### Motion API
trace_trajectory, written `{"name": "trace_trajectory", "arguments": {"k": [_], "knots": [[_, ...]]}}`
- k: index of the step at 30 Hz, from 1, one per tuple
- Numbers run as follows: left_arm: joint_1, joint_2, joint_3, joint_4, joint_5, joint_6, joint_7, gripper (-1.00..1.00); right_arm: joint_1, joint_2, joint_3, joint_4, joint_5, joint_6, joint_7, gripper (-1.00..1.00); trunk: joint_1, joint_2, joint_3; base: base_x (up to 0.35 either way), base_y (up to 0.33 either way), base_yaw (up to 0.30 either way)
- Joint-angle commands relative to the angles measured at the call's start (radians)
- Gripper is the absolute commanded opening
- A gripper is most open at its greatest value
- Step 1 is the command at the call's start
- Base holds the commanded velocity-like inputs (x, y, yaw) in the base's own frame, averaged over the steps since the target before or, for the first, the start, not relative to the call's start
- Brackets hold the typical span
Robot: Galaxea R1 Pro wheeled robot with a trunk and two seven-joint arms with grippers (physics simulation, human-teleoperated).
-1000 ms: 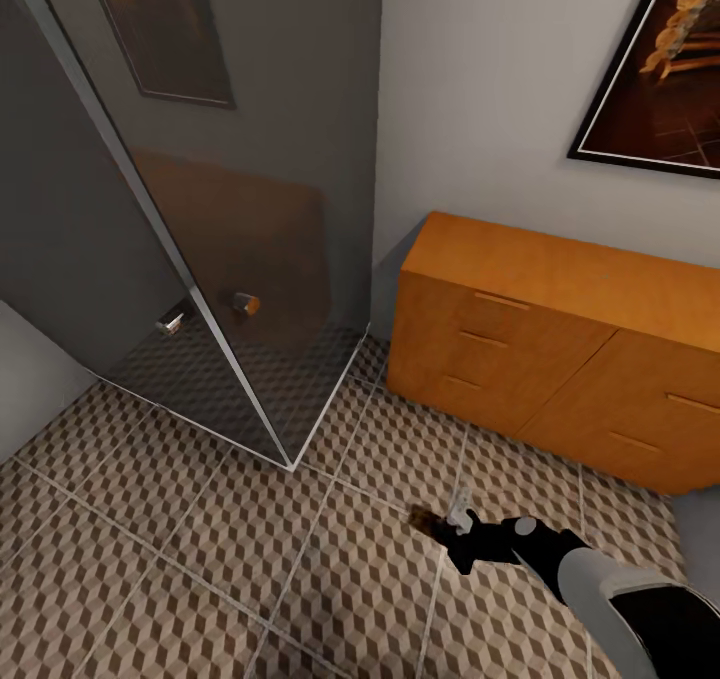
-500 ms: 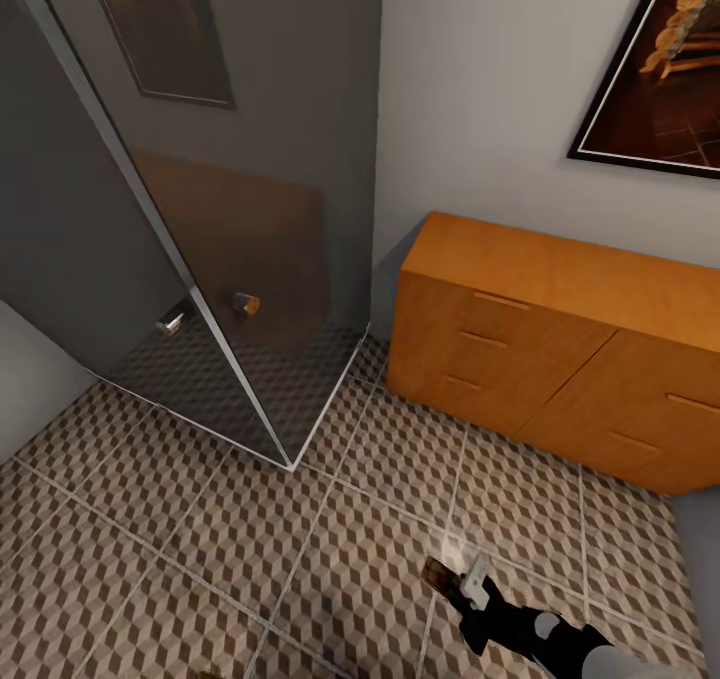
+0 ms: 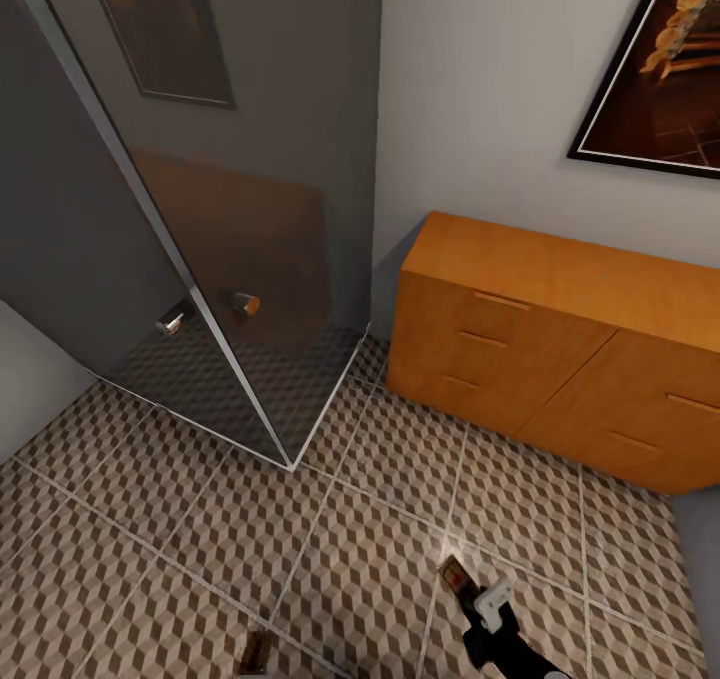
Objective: Take the four mousetraps from the cabinet in the bathroom and place them on the bathroom floor. Make sure all four end up on the same floor surface, and ensure that at least two of them are either under or directly next to the same bathroom sink.
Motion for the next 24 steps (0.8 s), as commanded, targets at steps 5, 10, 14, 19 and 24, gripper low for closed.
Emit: {"name": "trace_trajectory", "arguments": {"k": [5, 10, 14, 19, 24], "knots": [[-0.003, 0.004, 0.018, -0.139, -0.032, 0.128, 0.042, -1.00, 0.028, 0.057, 0.004, 0.001, -0.057, -0.046, -0.183, -1.00, 0.000, -0.002, -0.001, 0.000, 0.000, 0.000], [-0.011, 0.002, 0.115, -0.193, -0.117, 0.160, 0.048, -1.00, 0.038, 0.097, 0.004, 0.000, -0.067, -0.114, -0.344, -1.00, 0.000, -0.002, -0.001, 0.000, 0.000, 0.000], [-0.012, 0.003, 0.179, -0.217, -0.214, 0.163, 0.048, -1.00, 0.039, 0.104, 0.003, -0.003, -0.069, -0.125, -0.371, -1.00, 0.000, -0.002, -0.001, 0.000, 0.000, 0.000], [-0.013, 0.003, 0.231, -0.227, -0.317, 0.155, 0.047, -1.00, 0.039, 0.105, 0.003, -0.005, -0.070, -0.128, -0.380, -1.00, 0.000, -0.002, -0.001, 0.000, 0.000, 0.000], [-0.013, 0.006, 0.236, -0.226, -0.337, 0.091, 0.047, -1.00, 0.039, 0.103, 0.003, -0.005, -0.070, -0.130, -0.381, -1.00, 0.000, -0.002, -0.001, 0.000, 0.000, 0.000]]}}
